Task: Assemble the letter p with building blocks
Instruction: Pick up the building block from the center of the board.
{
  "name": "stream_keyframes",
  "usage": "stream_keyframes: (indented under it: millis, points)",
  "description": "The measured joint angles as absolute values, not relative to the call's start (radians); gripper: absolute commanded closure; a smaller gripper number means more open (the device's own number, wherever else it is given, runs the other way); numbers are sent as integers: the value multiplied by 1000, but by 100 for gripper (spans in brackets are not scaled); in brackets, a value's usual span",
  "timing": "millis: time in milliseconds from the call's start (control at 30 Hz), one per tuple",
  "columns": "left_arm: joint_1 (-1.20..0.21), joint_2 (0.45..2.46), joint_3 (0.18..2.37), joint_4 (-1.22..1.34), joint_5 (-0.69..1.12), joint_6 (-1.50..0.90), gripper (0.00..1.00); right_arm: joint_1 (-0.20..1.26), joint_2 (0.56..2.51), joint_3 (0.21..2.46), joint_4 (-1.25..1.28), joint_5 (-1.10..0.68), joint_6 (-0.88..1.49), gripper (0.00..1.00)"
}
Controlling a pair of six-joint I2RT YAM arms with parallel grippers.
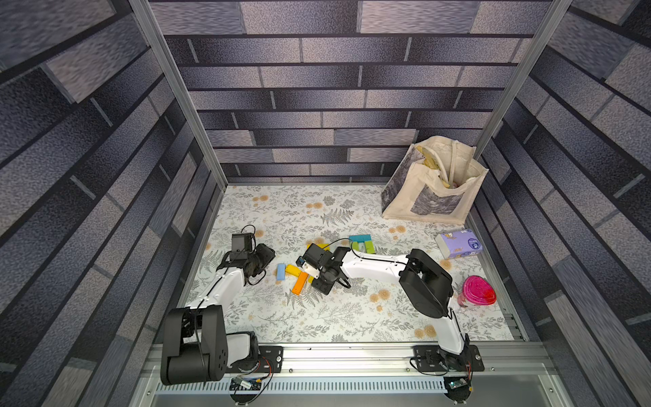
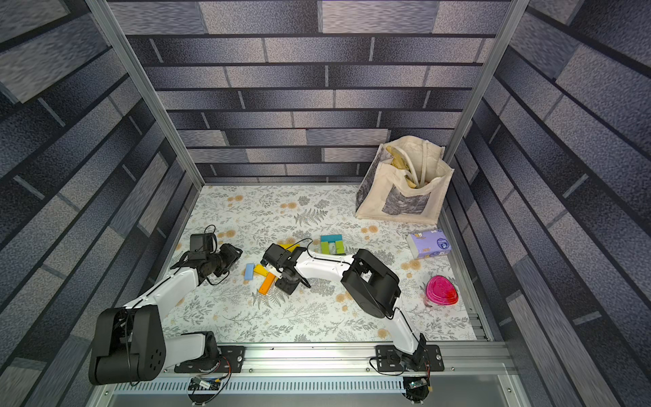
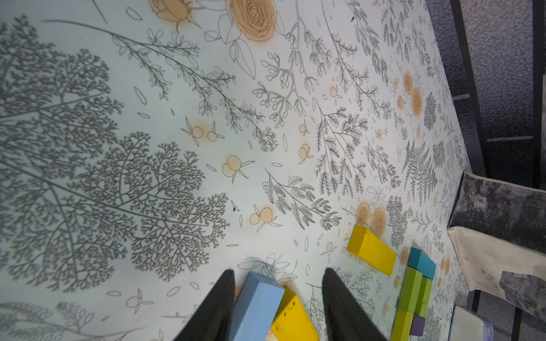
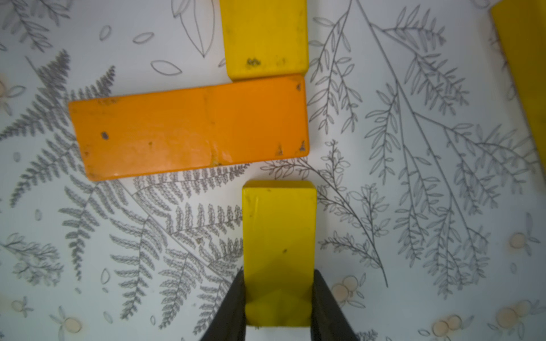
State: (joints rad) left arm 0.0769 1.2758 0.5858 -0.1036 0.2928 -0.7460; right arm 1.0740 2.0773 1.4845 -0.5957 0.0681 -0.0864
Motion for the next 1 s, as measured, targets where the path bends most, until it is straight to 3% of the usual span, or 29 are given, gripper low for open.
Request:
stream_keyframes:
  millis: [200, 533, 1000]
  points:
    - [47, 1308, 608, -101, 293, -746, 50, 1074, 2008, 1412, -598, 118, -43, 100]
    - [-159, 1315, 654, -101, 244, -762, 48, 1036, 1845, 1403, -569, 176, 77, 100]
    - [-234, 1361, 655, -90, 205, -793, 48, 928, 1860, 1407, -591, 215, 370, 100]
